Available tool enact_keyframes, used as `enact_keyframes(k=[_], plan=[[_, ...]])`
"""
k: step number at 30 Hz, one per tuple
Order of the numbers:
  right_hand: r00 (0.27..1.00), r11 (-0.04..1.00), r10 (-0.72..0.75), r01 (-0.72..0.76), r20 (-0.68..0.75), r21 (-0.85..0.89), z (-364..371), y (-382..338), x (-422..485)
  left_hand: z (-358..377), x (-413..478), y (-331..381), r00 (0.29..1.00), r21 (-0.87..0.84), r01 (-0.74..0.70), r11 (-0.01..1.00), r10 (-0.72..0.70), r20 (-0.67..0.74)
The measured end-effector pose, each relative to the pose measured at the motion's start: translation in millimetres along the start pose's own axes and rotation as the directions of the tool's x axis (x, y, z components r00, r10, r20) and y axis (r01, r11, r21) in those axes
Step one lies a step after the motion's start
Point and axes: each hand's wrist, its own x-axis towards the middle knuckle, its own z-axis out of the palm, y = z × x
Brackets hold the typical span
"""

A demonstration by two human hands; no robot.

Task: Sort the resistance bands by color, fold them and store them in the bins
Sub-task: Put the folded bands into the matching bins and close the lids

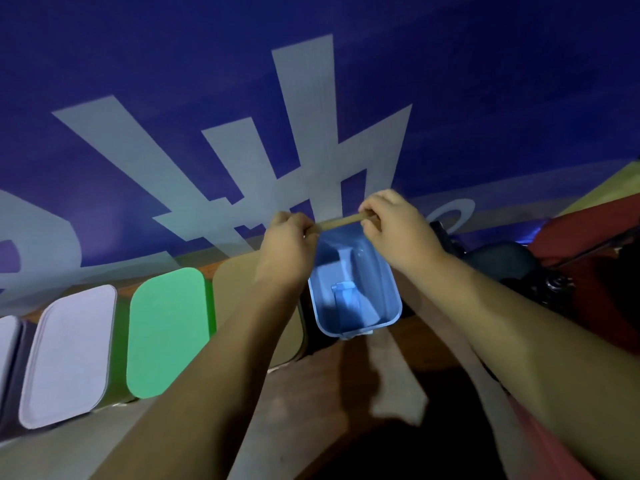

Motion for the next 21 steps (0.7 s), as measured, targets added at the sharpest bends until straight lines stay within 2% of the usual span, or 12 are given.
enact_keyframes(k=[5, 11, 15, 21], plan=[[0.996, 0.998, 0.059, -0.057, 0.065, -0.031, 4, -7, -64, 18, -57, -8, 0.994, -0.008, -0.057, 0.998, 0.058, 0.096], [0.971, 0.978, 0.198, -0.187, 0.136, -0.091, 17, -6, -125, 53, -108, -29, 0.968, 0.014, -0.208, 0.978, 0.204, 0.148], [0.936, 0.955, 0.292, -0.273, 0.198, -0.119, 26, -10, -144, 68, -123, -40, 0.963, 0.036, -0.204, 0.978, 0.194, 0.189], [0.926, 0.956, 0.286, -0.259, 0.246, -0.138, 27, -15, -157, 68, -134, -44, 0.955, 0.054, -0.184, 0.981, 0.165, 0.246]])
